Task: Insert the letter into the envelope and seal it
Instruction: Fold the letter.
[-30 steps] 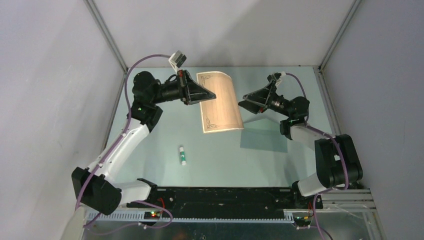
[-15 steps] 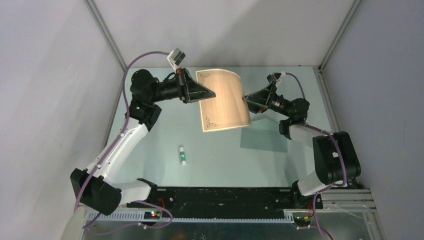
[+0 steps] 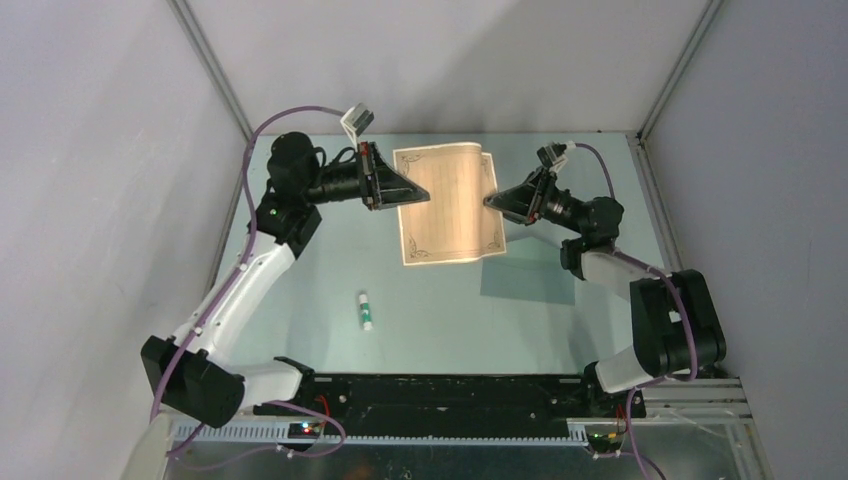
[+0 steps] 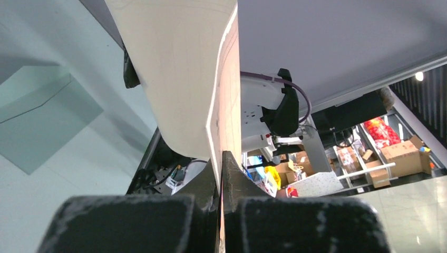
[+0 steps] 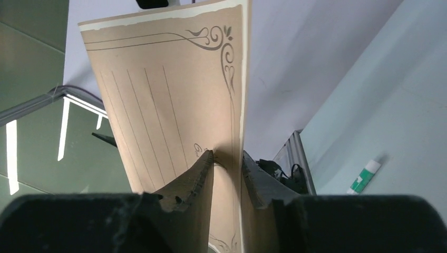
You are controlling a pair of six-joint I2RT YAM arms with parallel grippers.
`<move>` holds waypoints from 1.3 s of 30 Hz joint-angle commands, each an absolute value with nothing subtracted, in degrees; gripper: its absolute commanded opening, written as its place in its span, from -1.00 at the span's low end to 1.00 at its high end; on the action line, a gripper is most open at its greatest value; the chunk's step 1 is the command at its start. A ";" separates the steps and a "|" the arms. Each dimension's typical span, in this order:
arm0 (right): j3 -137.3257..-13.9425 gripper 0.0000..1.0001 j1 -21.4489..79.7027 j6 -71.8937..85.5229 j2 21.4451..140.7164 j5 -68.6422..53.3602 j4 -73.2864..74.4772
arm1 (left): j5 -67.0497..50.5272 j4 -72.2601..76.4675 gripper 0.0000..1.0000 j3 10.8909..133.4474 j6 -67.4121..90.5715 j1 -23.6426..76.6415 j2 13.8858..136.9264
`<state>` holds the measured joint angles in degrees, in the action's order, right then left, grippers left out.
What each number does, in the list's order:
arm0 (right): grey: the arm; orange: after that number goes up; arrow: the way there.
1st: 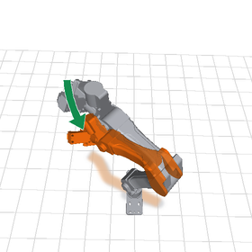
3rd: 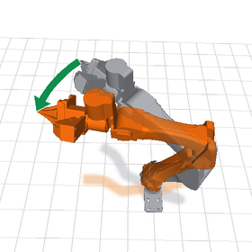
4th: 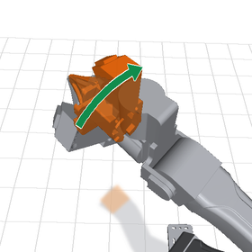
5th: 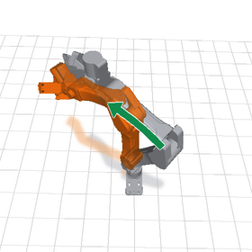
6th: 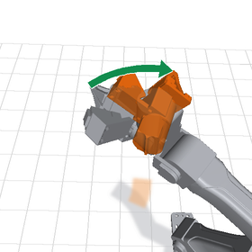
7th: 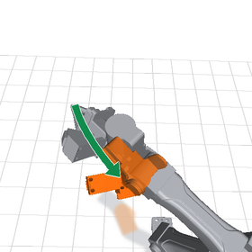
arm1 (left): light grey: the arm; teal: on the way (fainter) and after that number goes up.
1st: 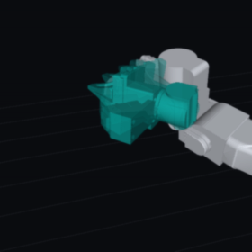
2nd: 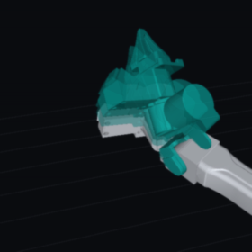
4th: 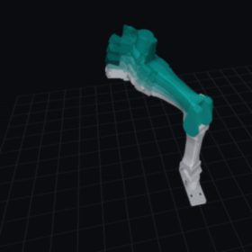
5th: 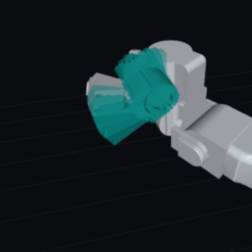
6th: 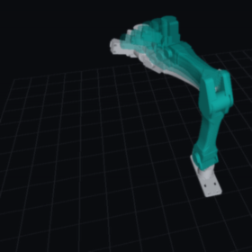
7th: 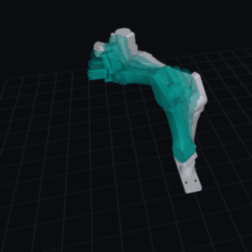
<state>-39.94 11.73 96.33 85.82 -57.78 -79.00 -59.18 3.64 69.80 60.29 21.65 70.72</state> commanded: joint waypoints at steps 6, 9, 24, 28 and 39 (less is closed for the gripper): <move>-39.10 -0.44 11.12 87.77 82.06 -57.08 -68.24 | -59.99 -5.41 -1.00 73.40 52.63 19.32 70.00; -38.86 -0.98 10.70 86.48 81.14 -56.36 -65.76 | -59.81 -8.04 -1.00 73.95 50.90 18.38 69.91; -45.34 -1.00 15.16 49.52 68.65 -42.45 -8.15 | -45.32 -33.24 -1.00 70.97 29.12 18.55 74.52; -48.25 -1.00 20.17 45.33 69.26 -35.69 -1.17 | -40.32 -30.00 -1.00 66.56 29.43 19.68 75.98; -52.33 -1.00 34.83 46.82 79.73 -19.89 0.61 | -33.55 -21.41 -1.00 66.28 31.02 23.52 91.78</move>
<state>-48.40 30.37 47.35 75.77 -27.31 -0.62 -35.94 -25.45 64.62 31.46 22.17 89.86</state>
